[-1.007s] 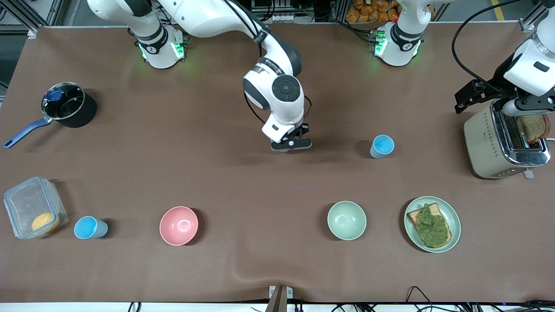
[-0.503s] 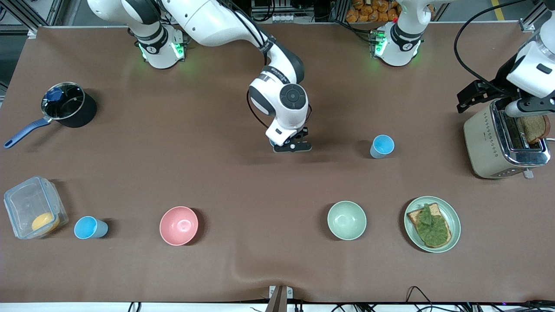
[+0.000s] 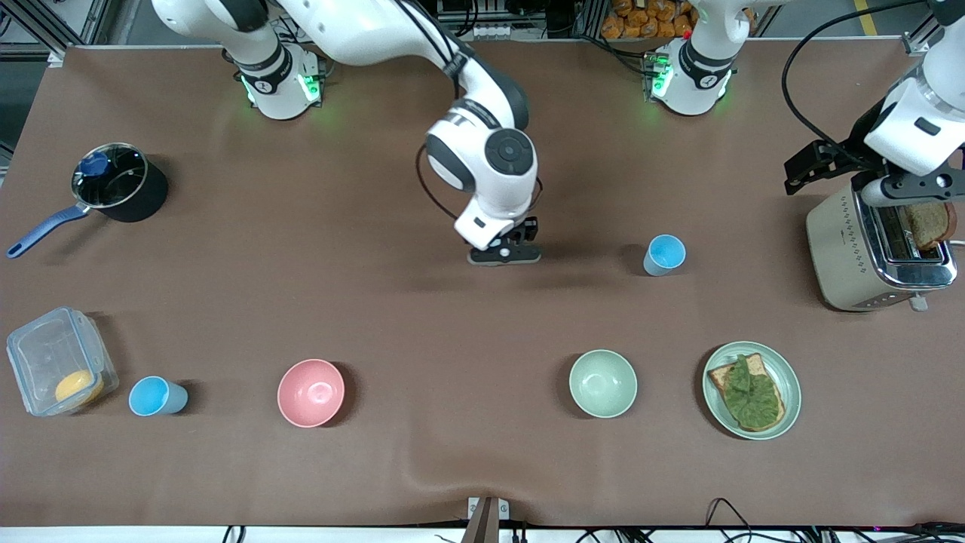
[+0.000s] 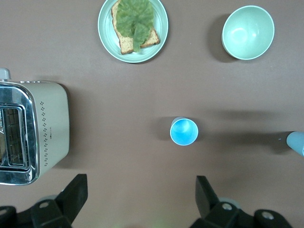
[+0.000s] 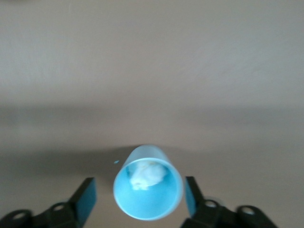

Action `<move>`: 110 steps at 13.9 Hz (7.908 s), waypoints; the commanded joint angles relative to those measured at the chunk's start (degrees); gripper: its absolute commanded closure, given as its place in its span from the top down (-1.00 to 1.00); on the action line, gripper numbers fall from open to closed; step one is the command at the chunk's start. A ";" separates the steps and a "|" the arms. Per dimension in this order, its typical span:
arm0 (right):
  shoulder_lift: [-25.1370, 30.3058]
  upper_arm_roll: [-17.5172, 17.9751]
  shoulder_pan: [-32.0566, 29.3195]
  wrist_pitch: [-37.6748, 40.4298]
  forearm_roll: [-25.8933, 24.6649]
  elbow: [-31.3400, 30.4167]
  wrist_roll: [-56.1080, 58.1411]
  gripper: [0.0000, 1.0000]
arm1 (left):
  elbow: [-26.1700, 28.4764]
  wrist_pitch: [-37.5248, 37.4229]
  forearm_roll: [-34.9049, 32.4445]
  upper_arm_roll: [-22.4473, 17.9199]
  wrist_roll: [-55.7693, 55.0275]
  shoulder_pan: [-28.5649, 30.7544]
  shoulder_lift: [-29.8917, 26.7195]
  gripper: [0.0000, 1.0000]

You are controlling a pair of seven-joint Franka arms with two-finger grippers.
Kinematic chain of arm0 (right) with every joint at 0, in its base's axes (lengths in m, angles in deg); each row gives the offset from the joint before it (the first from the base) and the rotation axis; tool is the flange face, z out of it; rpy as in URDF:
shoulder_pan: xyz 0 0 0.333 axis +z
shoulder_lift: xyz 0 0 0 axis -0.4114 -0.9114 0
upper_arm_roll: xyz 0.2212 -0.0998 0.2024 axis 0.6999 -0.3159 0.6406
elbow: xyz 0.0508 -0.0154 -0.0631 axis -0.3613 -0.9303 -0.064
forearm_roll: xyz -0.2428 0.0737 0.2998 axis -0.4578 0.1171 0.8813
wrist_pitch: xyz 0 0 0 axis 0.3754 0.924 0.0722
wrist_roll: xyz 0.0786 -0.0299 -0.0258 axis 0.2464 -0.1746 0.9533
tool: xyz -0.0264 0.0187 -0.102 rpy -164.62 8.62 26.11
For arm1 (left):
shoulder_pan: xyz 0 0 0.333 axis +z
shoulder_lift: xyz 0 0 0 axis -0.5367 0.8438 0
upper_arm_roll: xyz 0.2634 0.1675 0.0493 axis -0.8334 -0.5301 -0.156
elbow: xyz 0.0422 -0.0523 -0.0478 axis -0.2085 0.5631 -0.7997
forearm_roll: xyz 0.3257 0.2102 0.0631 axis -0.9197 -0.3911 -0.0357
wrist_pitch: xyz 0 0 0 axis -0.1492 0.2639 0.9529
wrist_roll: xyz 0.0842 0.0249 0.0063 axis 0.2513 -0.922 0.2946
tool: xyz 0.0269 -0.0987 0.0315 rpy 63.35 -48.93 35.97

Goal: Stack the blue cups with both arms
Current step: 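Retract the right gripper while the left gripper reaches the blue cup, then grasp the blue cup with the left gripper and lift it, then carry the blue cup over the tissue cup and lower it inside, then open the left gripper and lift it off the stacked cups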

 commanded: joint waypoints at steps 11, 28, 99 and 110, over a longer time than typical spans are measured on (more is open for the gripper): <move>30.96 -0.65 -31.49 5.13 -1.61 -23.52 27.32 1.00 | 1.44 2.13 -4.23 1.02 -0.87 -4.41 8.42 1.00; 40.83 -1.53 -47.14 27.96 1.80 -16.26 44.22 1.00 | 26.83 35.43 -2.81 1.55 2.38 -4.40 12.99 1.00; 44.78 -0.91 -51.19 23.23 -0.64 -20.03 55.64 1.00 | 8.74 40.54 12.47 1.03 -16.16 -33.06 26.27 0.79; 44.70 -0.74 -50.92 22.53 -0.55 -19.94 55.11 1.00 | 17.80 19.47 11.16 1.03 -5.91 -8.65 0.26 1.00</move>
